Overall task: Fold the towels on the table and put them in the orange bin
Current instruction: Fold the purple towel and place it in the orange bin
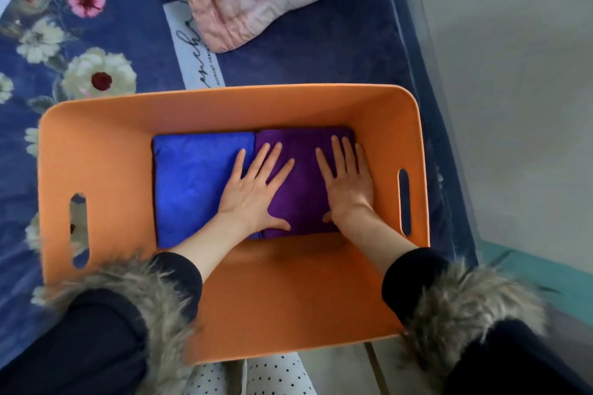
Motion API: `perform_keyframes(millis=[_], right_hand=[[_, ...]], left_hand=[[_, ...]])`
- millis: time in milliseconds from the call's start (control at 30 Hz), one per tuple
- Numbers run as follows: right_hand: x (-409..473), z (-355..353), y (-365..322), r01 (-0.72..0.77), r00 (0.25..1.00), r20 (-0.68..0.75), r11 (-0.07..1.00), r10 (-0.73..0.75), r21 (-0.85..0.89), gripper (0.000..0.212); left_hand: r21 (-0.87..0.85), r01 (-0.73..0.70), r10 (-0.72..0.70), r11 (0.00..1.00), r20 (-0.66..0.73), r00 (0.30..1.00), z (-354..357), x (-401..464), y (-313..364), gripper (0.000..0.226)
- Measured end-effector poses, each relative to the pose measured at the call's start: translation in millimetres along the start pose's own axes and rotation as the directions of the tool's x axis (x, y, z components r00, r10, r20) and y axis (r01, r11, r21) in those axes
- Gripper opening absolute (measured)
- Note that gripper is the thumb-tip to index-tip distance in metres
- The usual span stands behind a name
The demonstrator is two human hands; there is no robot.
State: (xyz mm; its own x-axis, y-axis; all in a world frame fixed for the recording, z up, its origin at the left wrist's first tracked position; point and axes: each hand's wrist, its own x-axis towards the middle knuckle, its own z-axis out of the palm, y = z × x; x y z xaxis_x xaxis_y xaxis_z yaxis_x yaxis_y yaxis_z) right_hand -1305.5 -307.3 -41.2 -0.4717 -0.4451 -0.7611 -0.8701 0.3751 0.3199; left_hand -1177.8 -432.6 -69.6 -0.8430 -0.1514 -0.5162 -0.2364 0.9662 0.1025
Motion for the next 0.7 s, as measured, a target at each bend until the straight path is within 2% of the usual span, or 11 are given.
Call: perform_keyframes(millis=[200,367,433,533,700], right_hand=[[21.4,9.8,-2.5,0.012,0.999,0.042,1.000,-0.013,0.015,0.139],[12.3,2.7,-4.0,0.002,0.999,0.043,0.998,-0.005,0.064,0.136],[-0.1,0.1,-5.3,-0.007,0.999,0.033,0.991,0.003,0.130,0.125],[-32.7,0.6,-9.5,0.003,0.998,-0.054,0.943,0.016,0.334,0.100],[-99.1,-16.3,-15.4,0.016,0.963,-0.207,0.733,0.172,0.680,0.068]], left_hand=[[-0.005,0.013,-0.013,1.000,0.017,1.000,12.6,11.1,3.5,0.121],[-0.039,0.010,-0.004,0.999,0.155,0.988,-6.0,9.3,4.6,0.116],[-0.095,0.001,0.017,0.996,0.188,0.982,-18.6,3.3,3.4,0.105],[-0.172,-0.007,0.038,0.985,0.182,0.983,-35.6,-19.0,-0.6,0.081],[-0.277,0.053,-0.027,0.959,0.098,0.995,-66.7,-74.2,-0.2,0.065]])
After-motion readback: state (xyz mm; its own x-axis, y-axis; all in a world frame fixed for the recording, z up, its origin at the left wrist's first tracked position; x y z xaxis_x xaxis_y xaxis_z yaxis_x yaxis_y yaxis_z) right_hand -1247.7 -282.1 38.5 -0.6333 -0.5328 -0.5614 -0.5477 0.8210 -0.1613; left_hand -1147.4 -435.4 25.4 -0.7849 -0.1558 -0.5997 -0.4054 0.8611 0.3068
